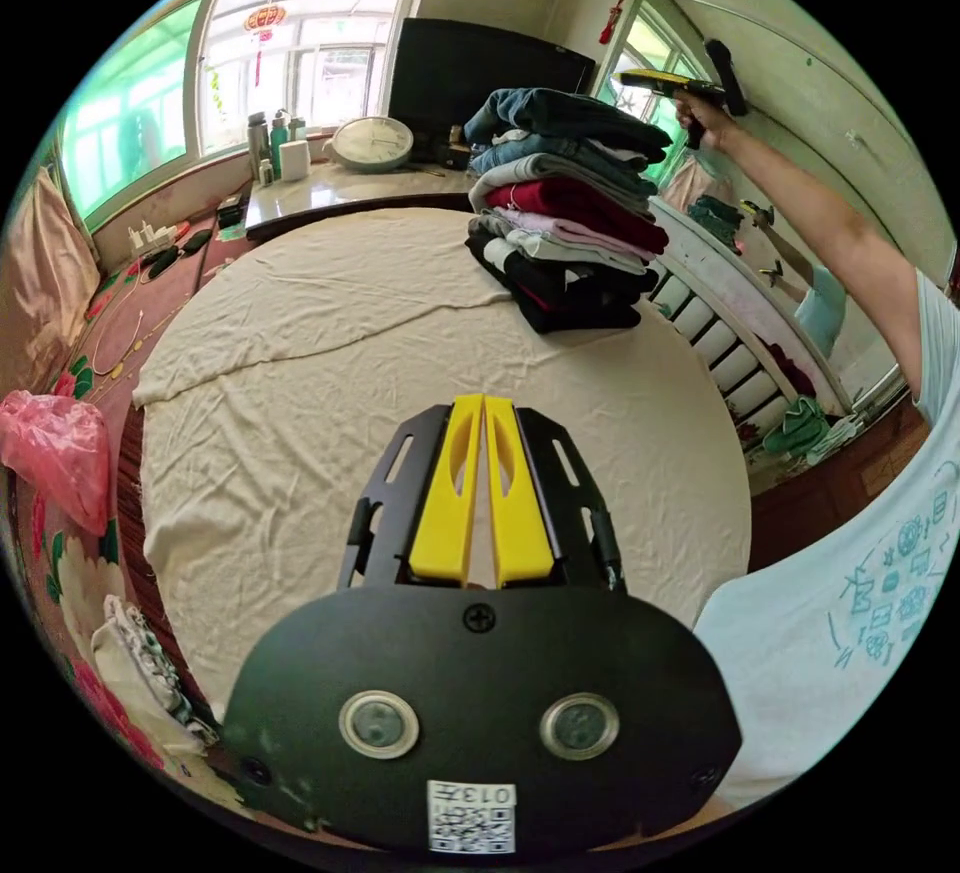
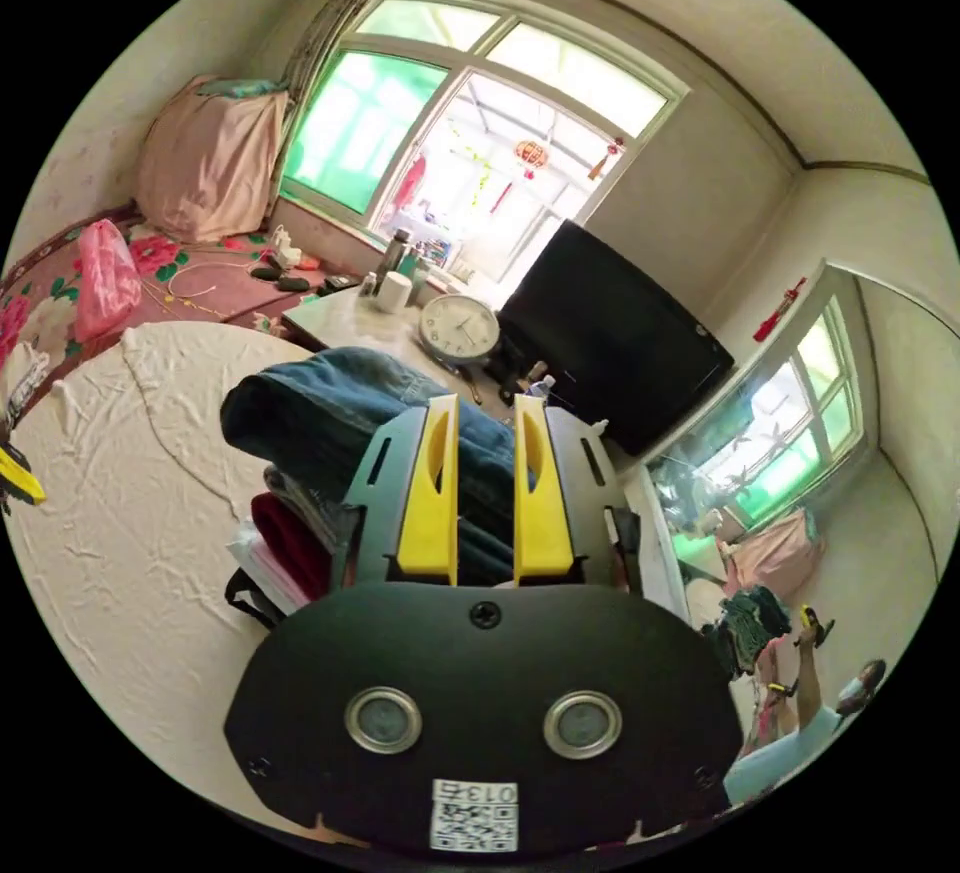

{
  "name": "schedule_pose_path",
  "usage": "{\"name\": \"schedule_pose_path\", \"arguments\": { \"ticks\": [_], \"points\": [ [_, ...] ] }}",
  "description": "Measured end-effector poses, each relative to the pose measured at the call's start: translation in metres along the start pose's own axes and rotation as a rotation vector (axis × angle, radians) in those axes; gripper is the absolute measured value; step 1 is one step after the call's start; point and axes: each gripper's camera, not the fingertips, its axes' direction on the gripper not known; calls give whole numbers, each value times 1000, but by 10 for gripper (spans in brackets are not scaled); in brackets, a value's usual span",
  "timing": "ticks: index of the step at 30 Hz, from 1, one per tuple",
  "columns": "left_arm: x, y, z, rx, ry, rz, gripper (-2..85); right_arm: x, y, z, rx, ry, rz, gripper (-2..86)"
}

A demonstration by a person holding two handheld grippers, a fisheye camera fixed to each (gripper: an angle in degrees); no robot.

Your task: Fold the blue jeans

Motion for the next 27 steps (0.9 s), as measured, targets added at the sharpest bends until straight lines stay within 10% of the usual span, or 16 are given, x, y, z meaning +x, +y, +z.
{"name": "schedule_pose_path", "arguments": {
  "ticks": [5, 17, 27],
  "points": [
    [-6, -16, 7, 4, -20, 27, 7, 5, 6, 106, -454, -118, -37, 2],
    [-11, -233, 34, 300, 420, -51, 203, 1, 100, 65, -188, -147, -35, -2],
    [56, -355, 100, -27, 295, 143, 199, 34, 135, 42, -22, -120, -39, 90]
  ]
}}
